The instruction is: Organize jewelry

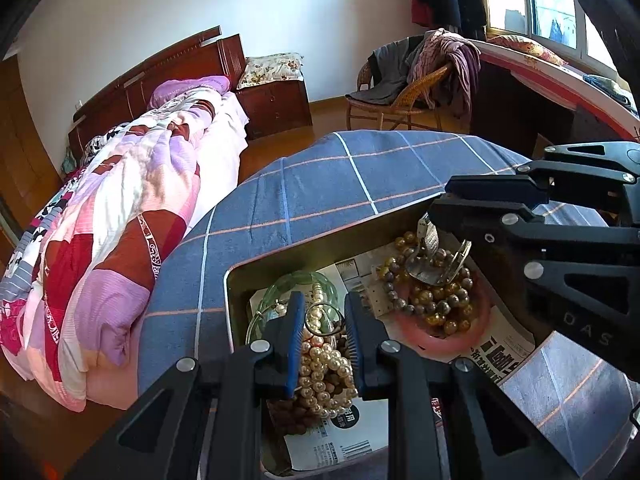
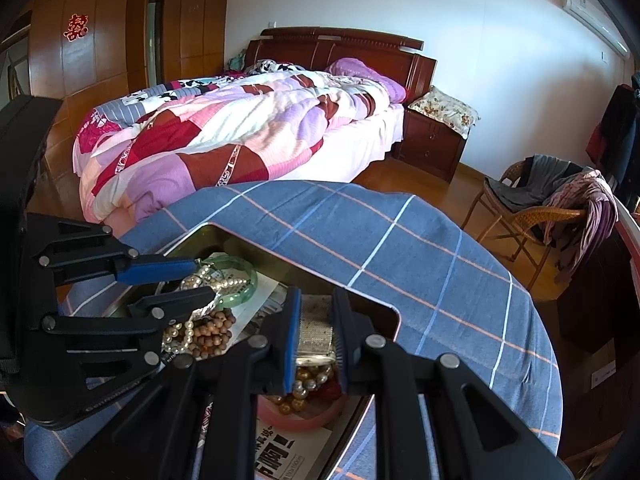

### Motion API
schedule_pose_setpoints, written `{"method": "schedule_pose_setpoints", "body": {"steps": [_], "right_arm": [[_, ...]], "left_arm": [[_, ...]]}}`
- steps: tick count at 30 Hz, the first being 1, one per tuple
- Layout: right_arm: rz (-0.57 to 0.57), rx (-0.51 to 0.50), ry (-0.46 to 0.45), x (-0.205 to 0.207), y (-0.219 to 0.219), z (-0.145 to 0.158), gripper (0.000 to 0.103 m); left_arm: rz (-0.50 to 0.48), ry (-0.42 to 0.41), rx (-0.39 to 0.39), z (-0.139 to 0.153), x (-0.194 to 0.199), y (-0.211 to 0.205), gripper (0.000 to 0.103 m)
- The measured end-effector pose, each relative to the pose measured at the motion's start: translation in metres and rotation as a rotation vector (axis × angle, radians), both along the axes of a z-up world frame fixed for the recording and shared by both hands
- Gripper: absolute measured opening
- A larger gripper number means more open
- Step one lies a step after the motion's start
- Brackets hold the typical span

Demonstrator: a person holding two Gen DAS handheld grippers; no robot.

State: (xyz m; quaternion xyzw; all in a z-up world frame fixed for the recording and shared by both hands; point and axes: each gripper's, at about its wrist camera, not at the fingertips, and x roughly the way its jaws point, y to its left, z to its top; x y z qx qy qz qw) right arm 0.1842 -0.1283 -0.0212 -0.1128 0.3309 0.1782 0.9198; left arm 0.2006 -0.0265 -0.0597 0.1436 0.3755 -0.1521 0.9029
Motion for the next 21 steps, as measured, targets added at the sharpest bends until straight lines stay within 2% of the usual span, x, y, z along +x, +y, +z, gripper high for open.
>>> {"method": "schedule_pose_setpoints", "body": {"steps": [10,12,13,14,16,21], "right_arm": [[-0.002,-0.001,0.002,0.000,-0.001,-0.004,0.019],[0.001,0.003,-0.003,-0.001,-0.001,-0.003,0.025],[0.003,0.005,0.000,0.000,0.000,-0.004,0.046],[0.005,0.010,0.002,-0.001,0.000,-0.006,0.061],[0.003,0.005,-0.001,-0.003,0.000,-0.009,0.062],[-0.036,0.010,-0.007,-0.010,-0.005,-0.012,0.062]], "left_arm": [[0.018,0.010,0.004,-0.005,0.004,0.007,0.021],[0.034,0.005,-0.005,-0.005,0.004,0.010,0.021],[0.043,0.012,-0.002,-0.006,0.005,0.010,0.026],[0.050,0.016,0.004,-0.007,0.005,0.010,0.045],[0.079,-0.011,0.016,-0.006,0.002,0.012,0.071],[0.082,-0.017,0.010,-0.006,-0.009,0.017,0.073]]}}
